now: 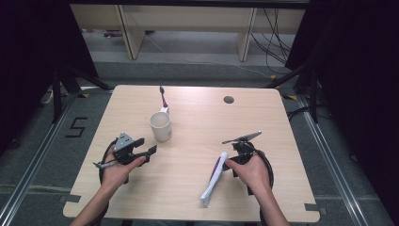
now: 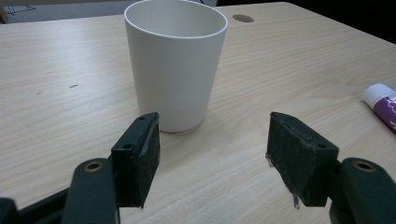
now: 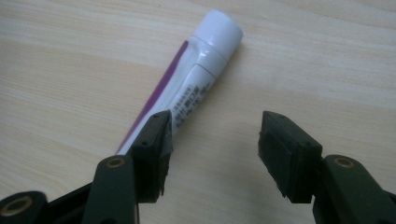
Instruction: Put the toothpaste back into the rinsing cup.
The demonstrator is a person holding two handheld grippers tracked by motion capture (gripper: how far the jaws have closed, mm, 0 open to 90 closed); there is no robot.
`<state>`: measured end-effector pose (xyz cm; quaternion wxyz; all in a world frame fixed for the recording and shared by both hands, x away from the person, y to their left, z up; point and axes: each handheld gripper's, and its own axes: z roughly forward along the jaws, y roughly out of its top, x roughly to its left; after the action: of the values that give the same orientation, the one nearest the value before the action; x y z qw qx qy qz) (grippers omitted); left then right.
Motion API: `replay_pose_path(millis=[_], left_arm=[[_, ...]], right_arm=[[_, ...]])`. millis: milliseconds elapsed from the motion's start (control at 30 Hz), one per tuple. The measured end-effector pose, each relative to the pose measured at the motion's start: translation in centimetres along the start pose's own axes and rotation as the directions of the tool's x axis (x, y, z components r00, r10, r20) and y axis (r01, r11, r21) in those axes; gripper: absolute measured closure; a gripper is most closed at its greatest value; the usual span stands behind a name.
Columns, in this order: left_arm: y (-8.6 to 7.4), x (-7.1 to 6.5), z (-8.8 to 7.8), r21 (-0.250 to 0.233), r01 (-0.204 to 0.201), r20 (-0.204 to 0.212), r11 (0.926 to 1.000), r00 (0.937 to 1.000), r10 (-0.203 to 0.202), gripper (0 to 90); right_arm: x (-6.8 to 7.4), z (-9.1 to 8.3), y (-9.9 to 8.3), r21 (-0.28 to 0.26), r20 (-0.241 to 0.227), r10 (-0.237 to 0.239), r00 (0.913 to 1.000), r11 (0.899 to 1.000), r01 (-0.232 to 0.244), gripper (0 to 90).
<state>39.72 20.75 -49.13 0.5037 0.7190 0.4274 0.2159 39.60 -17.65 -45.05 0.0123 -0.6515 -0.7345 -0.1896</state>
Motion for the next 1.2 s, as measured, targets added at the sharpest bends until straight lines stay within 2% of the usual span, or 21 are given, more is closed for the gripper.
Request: replay_pose_path(millis=[33,100,200,233,267,300,367,400,533,567,600,633,700,733,767,900,1000,1067,1133,1167,1200], left_arm=[[0.0,0.0,0.0,0.001,-0.001,0.000,1.0000,1.0000,0.001,34.4],[0.0,0.0,0.0,0.002,0.000,0.000,1.0000,1.0000,0.000,34.4],[0.0,0.0,0.0,0.001,-0.001,0.000,1.0000,1.0000,0.001,34.4],[0.0,0.0,0.0,0.000,-0.001,0.000,1.0000,1.0000,0.001,34.4],[0.0,0.0,0.0,0.001,-0.001,0.001,1.0000,1.0000,0.001,34.4],[0.0,-0.1,0.0,0.000,-0.002,0.001,1.0000,1.0000,0.002,34.4],[0.0,-0.1,0.0,0.000,-0.002,0.002,1.0000,1.0000,0.002,34.4],[0.0,-0.1,0.1,0.002,0.002,0.001,1.0000,1.0000,-0.002,34.3],[-0.1,-0.1,0.1,0.008,0.002,-0.001,1.0000,1.0000,-0.002,34.3],[-0.1,-0.1,0.1,0.007,0.001,0.000,1.0000,1.0000,-0.001,34.3],[-0.1,-0.1,0.1,0.007,0.001,0.000,1.0000,1.0000,-0.001,34.3],[-0.1,-0.1,0.1,0.008,0.001,0.000,1.0000,1.0000,-0.001,34.3],[-0.1,-0.1,0.1,0.005,0.002,0.004,1.0000,1.0000,-0.002,34.3],[-0.2,-0.1,0.2,0.004,0.005,0.008,1.0000,1.0000,-0.005,34.3],[-0.2,-0.1,0.2,0.004,0.005,0.009,1.0000,1.0000,-0.005,34.3],[-0.2,-0.1,0.1,0.008,0.003,0.003,1.0000,1.0000,-0.003,34.3],[-0.2,-0.1,0.1,0.007,0.003,0.003,1.0000,1.0000,-0.003,34.3],[-0.2,0.0,0.1,0.006,0.004,0.002,1.0000,1.0000,-0.004,34.3],[-0.2,0.0,0.1,0.006,0.005,0.002,1.0000,1.0000,-0.005,34.3],[-0.2,0.0,0.2,0.008,0.004,0.003,1.0000,1.0000,-0.004,34.3],[-0.2,0.0,0.2,0.008,0.004,0.003,1.0000,1.0000,-0.004,34.2]], right_arm=[[0.0,0.3,0.1,-0.015,-0.003,-0.019,0.9998,1.000,0.019,44.8],[0.5,0.3,0.3,0.015,0.012,0.035,0.9993,0.999,-0.036,44.7],[0.9,0.6,0.5,0.025,0.006,0.023,0.9997,0.999,-0.023,45.1],[1.4,0.5,0.6,0.036,0.009,0.057,0.9983,0.998,-0.058,45.2],[1.3,0.6,0.7,0.031,0.004,0.033,0.9994,0.999,-0.033,45.5],[1.9,0.6,0.8,0.054,0.014,0.067,0.9977,0.996,-0.068,45.8],[1.9,0.7,0.8,0.051,0.026,0.050,0.9984,0.997,-0.051,45.8],[2.0,1.0,0.9,0.032,0.025,0.016,0.9996,0.999,-0.016,45.7],[2.6,1.4,1.0,0.076,0.042,0.039,0.9984,0.996,-0.042,45.8],[2.9,1.5,1.0,0.087,0.046,0.066,0.9968,0.994,-0.069,45.7],[2.9,1.5,1.0,0.087,0.046,0.066,0.9968,0.994,-0.069,45.7],[2.7,1.7,1.1,0.079,0.053,0.023,0.9983,0.996,-0.028,45.8],[2.8,1.9,1.1,0.094,0.062,0.021,0.9979,0.995,-0.027,45.8],[3.3,1.9,1.2,0.123,0.060,0.080,0.9949,0.989,-0.087,46.0],[3.5,1.9,1.2,0.141,0.071,0.092,0.9932,0.985,-0.101,45.9],[3.2,2.4,1.3,0.141,0.086,0.059,0.9946,0.987,-0.070,45.8],[3.3,2.6,1.3,0.129,0.069,0.060,0.9958,0.989,-0.069,45.8],[3.2,2.8,1.4,0.129,0.064,0.029,0.9975,0.991,-0.037,45.9],[3.4,2.9,1.5,0.139,0.077,0.040,0.9962,0.989,-0.051,45.9],[3.9,2.9,1.5,0.174,0.078,0.100,0.9919,0.978,-0.112,45.9],[3.9,2.9,1.5,0.174,0.078,0.100,0.9919,0.978,-0.112,45.9]])
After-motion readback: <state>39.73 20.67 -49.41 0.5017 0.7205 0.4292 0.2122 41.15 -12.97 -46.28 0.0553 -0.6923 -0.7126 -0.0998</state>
